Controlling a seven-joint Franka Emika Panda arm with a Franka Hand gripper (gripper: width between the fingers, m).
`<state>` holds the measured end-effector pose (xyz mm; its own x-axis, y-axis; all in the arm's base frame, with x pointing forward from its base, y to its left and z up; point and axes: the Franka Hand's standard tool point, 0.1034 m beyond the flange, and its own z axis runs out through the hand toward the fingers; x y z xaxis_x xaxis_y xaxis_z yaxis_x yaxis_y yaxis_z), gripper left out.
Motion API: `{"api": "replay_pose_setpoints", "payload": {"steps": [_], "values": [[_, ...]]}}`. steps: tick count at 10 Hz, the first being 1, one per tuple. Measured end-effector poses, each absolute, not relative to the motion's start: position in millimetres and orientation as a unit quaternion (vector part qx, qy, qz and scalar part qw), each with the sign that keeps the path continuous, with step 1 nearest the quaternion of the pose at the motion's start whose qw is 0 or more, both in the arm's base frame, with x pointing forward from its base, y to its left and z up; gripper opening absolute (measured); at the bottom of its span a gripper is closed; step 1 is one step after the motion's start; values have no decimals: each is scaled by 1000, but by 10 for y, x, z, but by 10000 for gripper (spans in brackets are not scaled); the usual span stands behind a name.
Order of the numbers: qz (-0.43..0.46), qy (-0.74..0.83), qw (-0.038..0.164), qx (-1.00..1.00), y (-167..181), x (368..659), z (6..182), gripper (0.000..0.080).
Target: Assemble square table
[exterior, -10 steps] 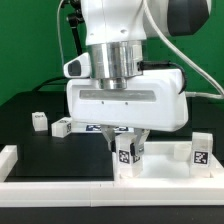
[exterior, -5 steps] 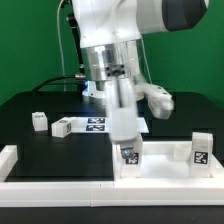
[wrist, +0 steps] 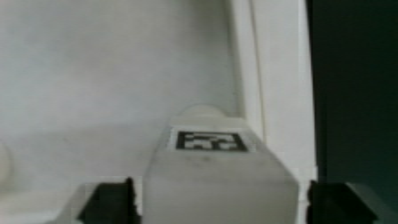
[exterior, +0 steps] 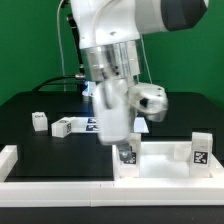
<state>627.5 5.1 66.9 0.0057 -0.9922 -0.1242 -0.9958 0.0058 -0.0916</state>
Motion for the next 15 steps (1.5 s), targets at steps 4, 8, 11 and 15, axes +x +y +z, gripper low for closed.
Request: {"api": "replay_pose_setpoints", "payload": {"steps": [4, 8, 11, 15], "values": [[-26, 529, 73, -845, 122, 6308, 665, 642], [-62, 228, 45, -971, 118, 6337, 666, 649], [-63, 187, 41, -979, 124, 6335, 661, 649], [-58, 275, 41, -959, 33, 6311, 643, 295]]}}
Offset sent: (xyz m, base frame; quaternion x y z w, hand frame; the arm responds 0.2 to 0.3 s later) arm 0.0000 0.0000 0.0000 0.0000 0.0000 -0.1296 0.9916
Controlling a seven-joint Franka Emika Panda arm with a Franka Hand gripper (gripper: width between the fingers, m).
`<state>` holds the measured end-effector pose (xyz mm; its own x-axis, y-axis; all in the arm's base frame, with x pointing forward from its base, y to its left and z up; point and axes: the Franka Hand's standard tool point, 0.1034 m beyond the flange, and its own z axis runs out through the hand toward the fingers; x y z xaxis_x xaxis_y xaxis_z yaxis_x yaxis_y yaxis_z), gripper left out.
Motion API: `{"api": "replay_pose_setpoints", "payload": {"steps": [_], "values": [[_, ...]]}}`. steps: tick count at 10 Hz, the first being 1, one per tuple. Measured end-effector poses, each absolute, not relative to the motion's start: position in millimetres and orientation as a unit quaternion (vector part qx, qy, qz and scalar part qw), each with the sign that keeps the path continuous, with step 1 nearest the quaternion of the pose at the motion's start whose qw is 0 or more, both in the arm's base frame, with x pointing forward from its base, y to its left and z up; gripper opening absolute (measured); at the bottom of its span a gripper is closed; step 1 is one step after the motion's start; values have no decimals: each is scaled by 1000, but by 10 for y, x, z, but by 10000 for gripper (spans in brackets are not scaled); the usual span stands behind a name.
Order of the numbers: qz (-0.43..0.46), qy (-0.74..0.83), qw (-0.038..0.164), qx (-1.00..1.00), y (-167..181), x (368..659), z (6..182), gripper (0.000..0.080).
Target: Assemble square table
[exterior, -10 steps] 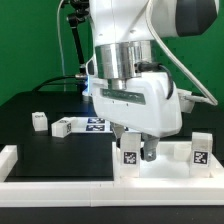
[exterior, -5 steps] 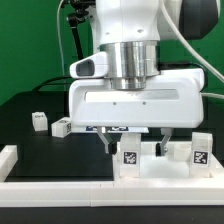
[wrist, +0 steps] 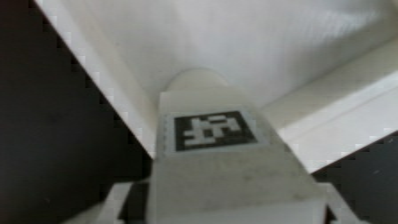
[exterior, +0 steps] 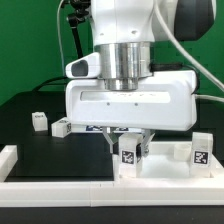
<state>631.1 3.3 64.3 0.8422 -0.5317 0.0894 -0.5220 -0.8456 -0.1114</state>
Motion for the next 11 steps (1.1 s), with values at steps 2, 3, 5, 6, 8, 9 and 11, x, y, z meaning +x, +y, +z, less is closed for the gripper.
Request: {"api": "replay_pose_setpoints", "payload": {"steps": [2, 3, 5, 6, 8, 9, 11], "values": [[-56, 331, 45, -941, 17, 6308, 641, 295], [-53, 387, 48, -919, -4, 6306, 641, 295], [-22, 537, 57, -841, -22, 6267, 640, 295], [6, 616, 71, -784, -9, 6250, 642, 293], [43, 696, 83, -712, -29, 6262, 636, 293], [47, 733, 80, -674, -15, 6262, 638, 293], [52, 778, 77, -621, -15, 6257, 637, 293]]}}
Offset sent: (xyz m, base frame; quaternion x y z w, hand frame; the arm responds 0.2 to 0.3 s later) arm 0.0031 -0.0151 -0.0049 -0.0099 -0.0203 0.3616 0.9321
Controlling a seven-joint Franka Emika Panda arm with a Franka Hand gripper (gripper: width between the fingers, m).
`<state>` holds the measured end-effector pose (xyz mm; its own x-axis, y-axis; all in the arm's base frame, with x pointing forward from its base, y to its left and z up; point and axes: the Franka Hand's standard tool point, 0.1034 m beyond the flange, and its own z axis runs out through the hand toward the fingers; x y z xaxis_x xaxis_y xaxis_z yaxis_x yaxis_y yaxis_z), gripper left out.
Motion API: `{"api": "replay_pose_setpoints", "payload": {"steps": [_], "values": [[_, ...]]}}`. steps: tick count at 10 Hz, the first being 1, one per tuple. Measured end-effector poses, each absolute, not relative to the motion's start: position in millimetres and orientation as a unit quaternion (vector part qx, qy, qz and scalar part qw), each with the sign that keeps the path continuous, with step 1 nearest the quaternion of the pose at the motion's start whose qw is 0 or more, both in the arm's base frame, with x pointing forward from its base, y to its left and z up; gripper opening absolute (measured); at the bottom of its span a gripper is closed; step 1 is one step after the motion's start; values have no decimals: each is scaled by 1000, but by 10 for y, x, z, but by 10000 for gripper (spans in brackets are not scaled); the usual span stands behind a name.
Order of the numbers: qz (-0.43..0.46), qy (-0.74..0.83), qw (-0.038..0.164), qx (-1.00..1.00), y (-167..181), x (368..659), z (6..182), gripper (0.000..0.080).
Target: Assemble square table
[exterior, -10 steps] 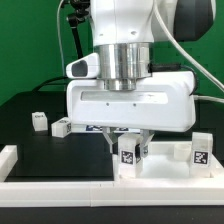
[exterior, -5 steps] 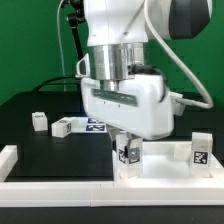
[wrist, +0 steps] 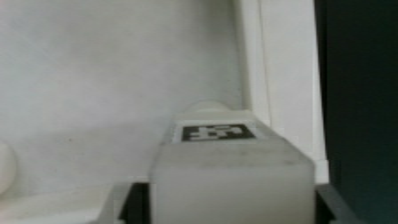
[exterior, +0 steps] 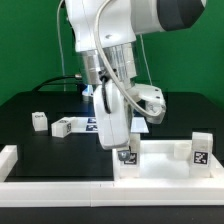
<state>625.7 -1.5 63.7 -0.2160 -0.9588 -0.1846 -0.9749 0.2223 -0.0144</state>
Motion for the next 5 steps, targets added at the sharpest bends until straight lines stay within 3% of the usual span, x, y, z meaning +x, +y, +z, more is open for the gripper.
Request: {"api": "replay_pose_setpoints", "payload": {"steps": [5], "values": [[73, 877, 69, -471, -60, 6230, 661, 305]]}}
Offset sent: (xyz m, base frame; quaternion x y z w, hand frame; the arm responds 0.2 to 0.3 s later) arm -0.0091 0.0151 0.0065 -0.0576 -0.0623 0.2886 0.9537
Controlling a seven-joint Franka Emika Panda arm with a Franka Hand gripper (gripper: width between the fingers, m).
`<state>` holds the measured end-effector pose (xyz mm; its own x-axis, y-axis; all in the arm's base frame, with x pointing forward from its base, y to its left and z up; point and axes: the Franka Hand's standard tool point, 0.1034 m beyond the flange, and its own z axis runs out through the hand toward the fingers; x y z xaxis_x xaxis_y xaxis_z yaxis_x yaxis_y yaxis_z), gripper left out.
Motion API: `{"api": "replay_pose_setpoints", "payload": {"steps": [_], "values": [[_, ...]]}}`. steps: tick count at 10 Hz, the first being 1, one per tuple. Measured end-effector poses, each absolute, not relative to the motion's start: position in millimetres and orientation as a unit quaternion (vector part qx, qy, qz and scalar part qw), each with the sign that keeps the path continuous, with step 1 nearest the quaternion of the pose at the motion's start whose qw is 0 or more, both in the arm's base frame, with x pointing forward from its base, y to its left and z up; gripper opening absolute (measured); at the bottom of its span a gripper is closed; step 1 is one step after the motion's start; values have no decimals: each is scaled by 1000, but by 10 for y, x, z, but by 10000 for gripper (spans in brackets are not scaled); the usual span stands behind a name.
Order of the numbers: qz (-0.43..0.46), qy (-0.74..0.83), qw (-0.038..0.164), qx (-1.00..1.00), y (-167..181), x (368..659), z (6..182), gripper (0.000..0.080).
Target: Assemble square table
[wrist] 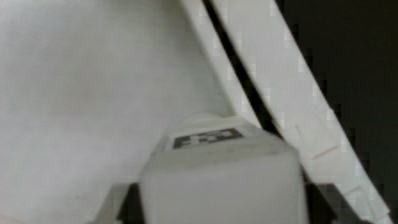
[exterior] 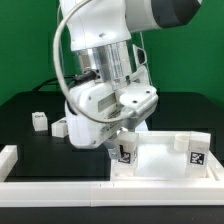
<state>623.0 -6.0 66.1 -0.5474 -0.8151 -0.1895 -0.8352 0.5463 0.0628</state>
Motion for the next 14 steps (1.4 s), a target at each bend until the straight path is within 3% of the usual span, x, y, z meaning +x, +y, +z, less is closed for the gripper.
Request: {"api": "replay_pose_setpoints", "payload": {"steps": [4, 6, 7, 8, 9, 11, 12, 14], "values": [[75, 897, 56, -432, -95, 6203, 664, 320], [75, 897, 55, -433, -94, 6198, 651, 565], [75, 897, 55, -433, -94, 6197, 648, 565], [75, 897, 55, -433, -91, 6197, 648, 632], [76, 892, 55, -442, -54, 6210, 678, 644], [93, 883, 61, -456, 169, 6181, 953, 649], [104, 871, 54, -476, 321, 6099, 1128, 649], [112, 868, 48, -481, 388, 6039, 1143, 649]]}}
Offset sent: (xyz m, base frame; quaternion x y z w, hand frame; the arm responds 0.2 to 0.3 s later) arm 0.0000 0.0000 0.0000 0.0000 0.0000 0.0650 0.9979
